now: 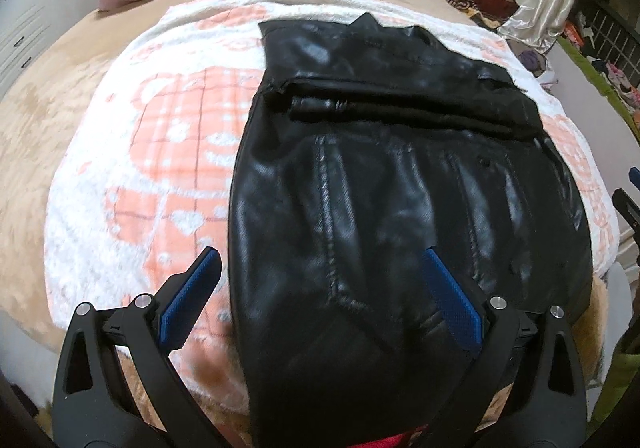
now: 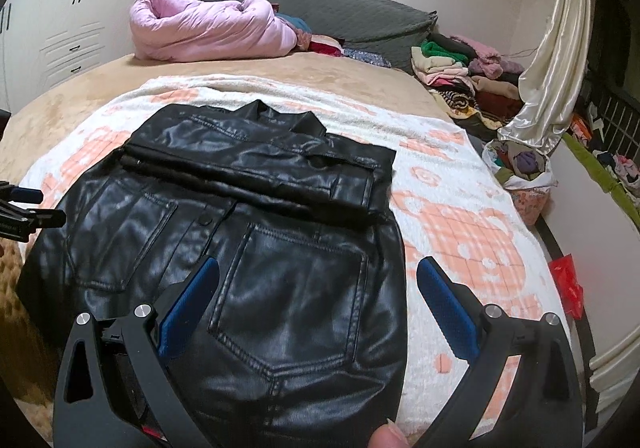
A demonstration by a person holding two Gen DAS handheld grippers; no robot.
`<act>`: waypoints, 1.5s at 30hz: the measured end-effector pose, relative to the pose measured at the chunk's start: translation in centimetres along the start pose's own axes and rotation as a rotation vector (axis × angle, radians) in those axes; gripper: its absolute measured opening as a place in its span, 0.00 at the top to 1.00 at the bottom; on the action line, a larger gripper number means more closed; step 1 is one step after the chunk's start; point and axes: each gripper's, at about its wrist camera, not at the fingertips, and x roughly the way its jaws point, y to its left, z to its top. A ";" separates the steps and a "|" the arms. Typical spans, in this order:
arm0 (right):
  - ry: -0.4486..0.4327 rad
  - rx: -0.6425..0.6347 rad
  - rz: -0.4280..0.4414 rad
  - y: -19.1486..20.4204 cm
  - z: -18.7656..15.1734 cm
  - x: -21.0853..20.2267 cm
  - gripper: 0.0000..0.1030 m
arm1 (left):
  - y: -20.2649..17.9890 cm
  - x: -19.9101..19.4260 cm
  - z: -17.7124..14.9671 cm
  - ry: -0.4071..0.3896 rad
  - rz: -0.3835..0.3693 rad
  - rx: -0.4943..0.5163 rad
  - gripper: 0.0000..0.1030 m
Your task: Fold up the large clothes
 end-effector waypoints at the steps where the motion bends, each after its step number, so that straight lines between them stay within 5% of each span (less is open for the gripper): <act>1: 0.006 -0.001 -0.007 -0.1 -0.2 0.0 0.04 | 0.2 0.1 -0.4 0.008 0.004 -0.001 0.09; 27: 0.185 0.004 -0.064 -2.0 -6.8 3.3 0.04 | 2.7 2.4 -4.6 0.132 0.030 -0.040 0.09; 35: 0.320 0.086 0.001 -4.0 -11.0 5.3 0.04 | 3.4 2.5 -5.0 0.123 -0.002 -0.058 0.09; 37: 0.335 0.143 0.066 -4.7 -11.9 5.6 0.05 | 3.5 2.5 -5.3 0.122 -0.012 -0.059 0.17; 38: 0.343 0.165 0.102 -4.9 -12.3 5.8 0.08 | 3.5 2.3 -5.4 0.120 -0.014 -0.056 0.20; 39: 0.347 0.188 0.162 -5.1 -12.7 5.8 0.25 | 3.4 2.2 -5.5 0.117 -0.016 -0.052 0.29; 41: 0.328 0.206 0.197 -5.2 -13.0 5.5 0.38 | 3.3 1.6 -5.7 0.106 -0.009 -0.042 0.44; 42: 0.313 0.184 0.205 -4.9 -12.8 5.2 0.63 | 3.3 1.4 -5.7 0.100 -0.005 -0.038 0.55; 43: 0.274 0.165 0.229 -4.7 -12.2 4.4 0.73 | 3.3 1.1 -5.7 0.090 0.005 -0.035 0.67; 45: 0.239 0.155 0.253 -4.4 -11.1 3.5 0.82 | 3.3 0.6 -5.6 0.077 0.015 -0.032 0.79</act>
